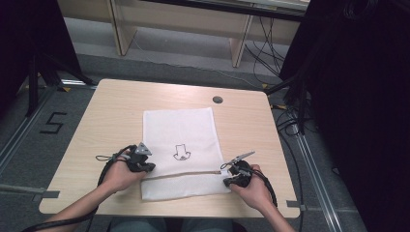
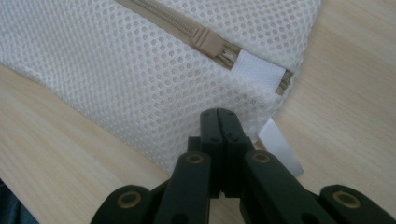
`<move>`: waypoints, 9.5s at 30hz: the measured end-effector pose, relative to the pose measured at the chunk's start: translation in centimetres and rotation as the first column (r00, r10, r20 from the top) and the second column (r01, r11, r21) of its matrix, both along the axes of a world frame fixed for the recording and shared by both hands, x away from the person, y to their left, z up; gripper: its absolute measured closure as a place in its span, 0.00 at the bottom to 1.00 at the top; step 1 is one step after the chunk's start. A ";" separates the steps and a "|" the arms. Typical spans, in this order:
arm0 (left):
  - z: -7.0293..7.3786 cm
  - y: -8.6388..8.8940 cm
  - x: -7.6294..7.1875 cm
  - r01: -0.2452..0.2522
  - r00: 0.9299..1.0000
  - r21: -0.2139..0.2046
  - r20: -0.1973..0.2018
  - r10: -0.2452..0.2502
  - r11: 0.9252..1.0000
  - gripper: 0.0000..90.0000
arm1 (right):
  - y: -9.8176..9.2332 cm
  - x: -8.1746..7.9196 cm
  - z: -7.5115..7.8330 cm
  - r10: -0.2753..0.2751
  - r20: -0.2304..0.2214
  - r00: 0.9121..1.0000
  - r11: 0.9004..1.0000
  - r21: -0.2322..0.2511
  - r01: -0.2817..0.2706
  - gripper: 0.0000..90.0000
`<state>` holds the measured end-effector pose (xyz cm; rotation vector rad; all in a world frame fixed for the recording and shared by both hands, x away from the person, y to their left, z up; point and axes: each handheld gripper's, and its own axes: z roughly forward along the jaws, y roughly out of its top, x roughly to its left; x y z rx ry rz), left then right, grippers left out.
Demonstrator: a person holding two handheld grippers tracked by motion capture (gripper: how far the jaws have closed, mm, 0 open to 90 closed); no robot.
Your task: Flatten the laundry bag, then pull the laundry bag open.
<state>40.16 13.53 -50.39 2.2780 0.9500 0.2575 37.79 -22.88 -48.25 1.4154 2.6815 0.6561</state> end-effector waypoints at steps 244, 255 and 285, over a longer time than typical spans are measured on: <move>1.2 -17.0 -1.9 0.365 0.931 -0.131 0.037 -0.363 0.922 0.82 | 0.0 -0.1 0.0 -0.044 -0.026 0.999 0.996 0.076 0.046 1.00; 0.3 -18.1 -1.8 0.389 0.921 -0.121 0.039 -0.387 0.913 0.82 | -0.1 0.1 -0.3 -0.066 -0.050 0.997 0.993 0.097 0.071 1.00; -0.4 -18.5 -1.6 0.388 0.921 -0.159 0.043 -0.387 0.908 0.81 | -0.5 0.1 -0.5 -0.064 -0.054 0.996 0.988 0.134 0.071 1.00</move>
